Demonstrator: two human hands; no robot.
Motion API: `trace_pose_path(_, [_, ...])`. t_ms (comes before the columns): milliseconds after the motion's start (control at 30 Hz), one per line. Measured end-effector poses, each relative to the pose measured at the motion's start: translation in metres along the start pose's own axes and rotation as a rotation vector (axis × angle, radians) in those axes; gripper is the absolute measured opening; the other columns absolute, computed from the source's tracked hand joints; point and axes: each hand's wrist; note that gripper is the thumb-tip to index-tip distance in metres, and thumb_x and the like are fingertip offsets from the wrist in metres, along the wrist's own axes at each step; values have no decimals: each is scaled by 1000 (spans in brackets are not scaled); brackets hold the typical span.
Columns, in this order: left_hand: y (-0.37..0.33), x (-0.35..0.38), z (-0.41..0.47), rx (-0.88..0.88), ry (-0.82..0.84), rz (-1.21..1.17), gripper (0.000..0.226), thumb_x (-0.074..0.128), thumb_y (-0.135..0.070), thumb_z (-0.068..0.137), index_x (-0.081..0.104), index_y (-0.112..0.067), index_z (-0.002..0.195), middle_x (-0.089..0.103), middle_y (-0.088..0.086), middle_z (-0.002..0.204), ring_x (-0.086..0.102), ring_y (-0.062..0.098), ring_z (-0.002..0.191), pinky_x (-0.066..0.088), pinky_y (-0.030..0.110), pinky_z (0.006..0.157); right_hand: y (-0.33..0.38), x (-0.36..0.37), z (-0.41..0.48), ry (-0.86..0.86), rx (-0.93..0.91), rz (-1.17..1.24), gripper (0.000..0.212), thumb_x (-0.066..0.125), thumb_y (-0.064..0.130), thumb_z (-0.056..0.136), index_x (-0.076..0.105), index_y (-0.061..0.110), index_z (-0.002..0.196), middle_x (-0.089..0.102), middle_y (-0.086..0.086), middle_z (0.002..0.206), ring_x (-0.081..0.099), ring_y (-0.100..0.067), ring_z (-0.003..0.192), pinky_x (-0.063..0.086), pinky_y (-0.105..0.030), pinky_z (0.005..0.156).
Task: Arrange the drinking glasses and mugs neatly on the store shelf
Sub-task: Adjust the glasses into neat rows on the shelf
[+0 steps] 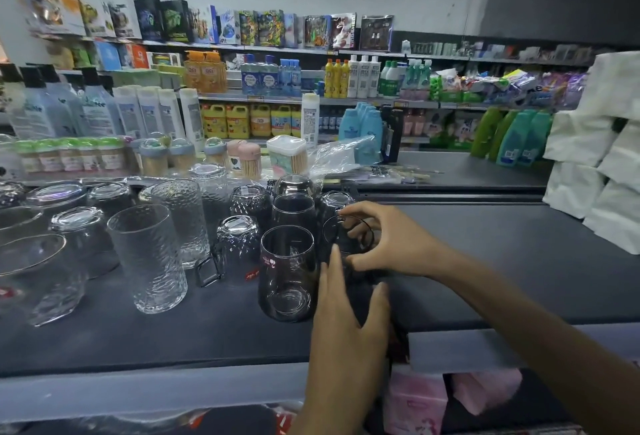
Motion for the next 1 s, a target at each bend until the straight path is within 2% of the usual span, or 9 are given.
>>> trace_pose_path(233, [4,-1,-3,6,-14,-24,106,53,-74,70,18,-39,163,27,-25,164,28,-4,150,34,35,123,-2,5,-4,-18,1,-51,86,81,48,59,58,27,139,66,12,115,66,-9,104,58,-35,91])
trace_pose_path(367, [2,-4,-3,8,1,-18,105,55,-73,70,21,-37,163,31,-23,163,31,-4,149,35,35,123,2,6,-4,-4,0,-113,86,79,46,63,55,24,143,64,14,116,64,-6,105,56,-32,94])
trace_pose_path(433, [2,-5,-5,3,-3,-34,95,63,-64,78,26,-37,161,37,-25,158,38,-4,145,37,34,121,5,6,-4,4,5,-131,82,82,40,69,53,23,144,62,12,119,62,-7,108,54,-33,98])
trace_pose_path(500, [3,-7,-13,24,10,-29,72,70,-45,91,35,-41,155,44,-30,148,44,-8,137,40,27,117,7,4,-8,2,13,-109,77,85,32,79,50,22,147,60,10,125,61,-7,114,52,-32,103])
trace_pose_path(567, [2,-12,-22,44,17,-31,58,69,-37,94,43,-48,145,50,-34,137,48,-13,128,43,19,108,9,0,-21,-28,16,-61,76,86,29,82,48,24,148,59,7,132,58,-7,122,49,-25,107])
trace_pose_path(700, [-7,-18,-31,153,25,-32,48,63,-52,86,53,-46,132,59,-29,127,56,-8,120,48,12,97,4,-8,-75,-250,-42,-22,70,85,23,84,52,19,146,62,2,131,60,-5,123,49,-23,108])
trace_pose_path(800, [-20,-5,-33,275,33,8,40,64,-44,90,57,-37,129,61,-22,126,60,2,121,51,22,99,-8,-18,-126,-395,-63,-50,62,82,21,87,55,20,143,65,4,129,62,-8,122,51,-27,105])
trace_pose_path(900, [-39,26,-39,353,86,-20,27,67,-42,94,59,-42,120,62,-22,123,62,4,117,54,34,95,-24,-38,-173,-509,-38,-66,52,78,19,92,58,24,139,67,8,126,63,-8,121,53,-27,102])
trace_pose_path(1000, [-57,78,-42,428,194,-4,21,67,-44,95,59,-45,115,62,-24,118,63,2,113,57,33,90,-46,-70,-215,-650,27,-74,45,76,16,92,62,28,133,70,11,120,66,-6,115,54,-24,97])
Point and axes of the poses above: each hand's wrist, its own z-axis towards the middle knuckle, its own x-axis out of the palm, y = z × x
